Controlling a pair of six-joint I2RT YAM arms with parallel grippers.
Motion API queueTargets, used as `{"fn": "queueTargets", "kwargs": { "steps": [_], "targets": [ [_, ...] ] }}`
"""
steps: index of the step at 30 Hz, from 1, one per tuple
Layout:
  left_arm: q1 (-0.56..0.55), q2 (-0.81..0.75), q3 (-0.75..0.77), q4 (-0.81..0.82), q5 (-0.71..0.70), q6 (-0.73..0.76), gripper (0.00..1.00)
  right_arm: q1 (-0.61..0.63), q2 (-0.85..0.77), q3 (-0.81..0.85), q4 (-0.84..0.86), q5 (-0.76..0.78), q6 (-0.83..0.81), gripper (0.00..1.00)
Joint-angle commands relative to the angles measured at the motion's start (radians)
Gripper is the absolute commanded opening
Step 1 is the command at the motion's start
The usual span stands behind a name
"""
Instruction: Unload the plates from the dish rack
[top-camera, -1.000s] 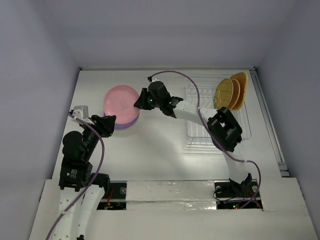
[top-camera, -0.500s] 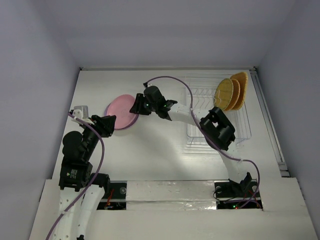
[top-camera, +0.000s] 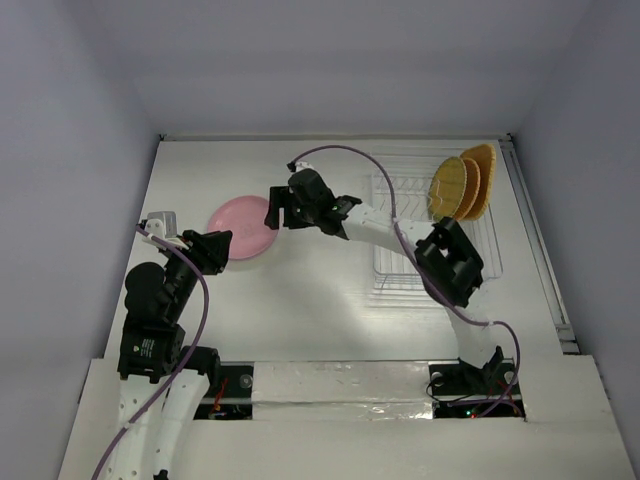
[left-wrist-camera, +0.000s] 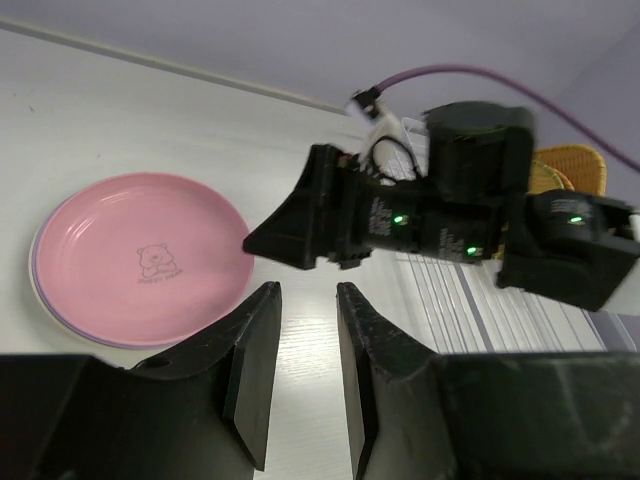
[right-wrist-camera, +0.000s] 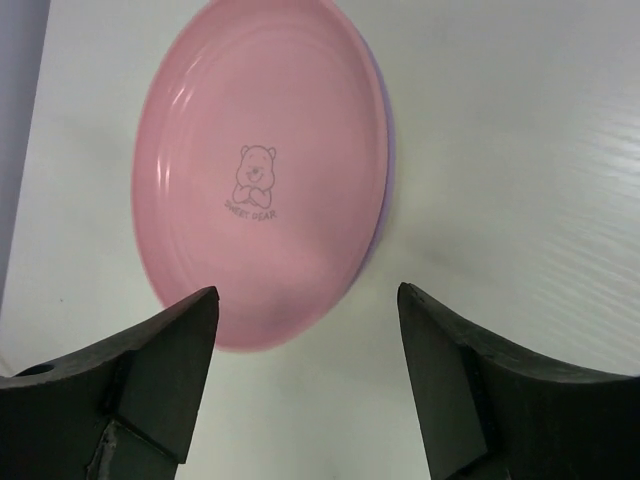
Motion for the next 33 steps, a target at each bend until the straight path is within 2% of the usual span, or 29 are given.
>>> {"fn": "queueTargets", "kwargs": {
  "steps": [1,3,7,8,10,11,16,19,23,33],
  "targets": [
    [0.007,-0.010,-0.005,0.044,-0.004,0.002,0.26,0.009,-0.173,-0.005,-0.054,0.152,-0.148,0.78],
    [0.007,-0.010,-0.005,0.044,-0.004,0.003,0.26,0.009,-0.223,-0.028,-0.098,0.218,-0.213,0.73],
    [0.007,-0.013,-0.005,0.047,-0.001,0.003,0.26,-0.034,-0.416,-0.178,-0.106,0.370,-0.256,0.15],
    [0.007,-0.014,-0.005,0.046,-0.003,0.003,0.26,-0.075,-0.508,-0.258,-0.104,0.417,-0.257,0.00],
    [0.007,-0.016,-0.005,0.047,0.001,0.003,0.26,-0.133,-0.599,-0.335,-0.111,0.451,-0.266,0.00],
    [0.007,-0.016,-0.005,0.046,0.001,0.003,0.26,-0.205,-0.684,-0.404,-0.115,0.477,-0.276,0.00],
    [0.007,-0.014,-0.005,0.049,0.004,0.005,0.26,-0.423,-0.843,-0.534,-0.183,0.542,-0.319,0.00],
    [0.007,-0.007,-0.007,0.047,0.007,0.005,0.26,-0.500,-0.849,-0.561,-0.219,0.590,-0.331,0.11],
    [-0.002,0.009,-0.007,0.049,0.011,0.006,0.26,-0.560,-0.842,-0.570,-0.206,0.601,-0.313,0.42],
    [-0.002,0.021,-0.005,0.052,0.014,0.008,0.26,-0.680,-0.733,-0.555,-0.143,0.513,-0.288,0.43]
  ]
}}
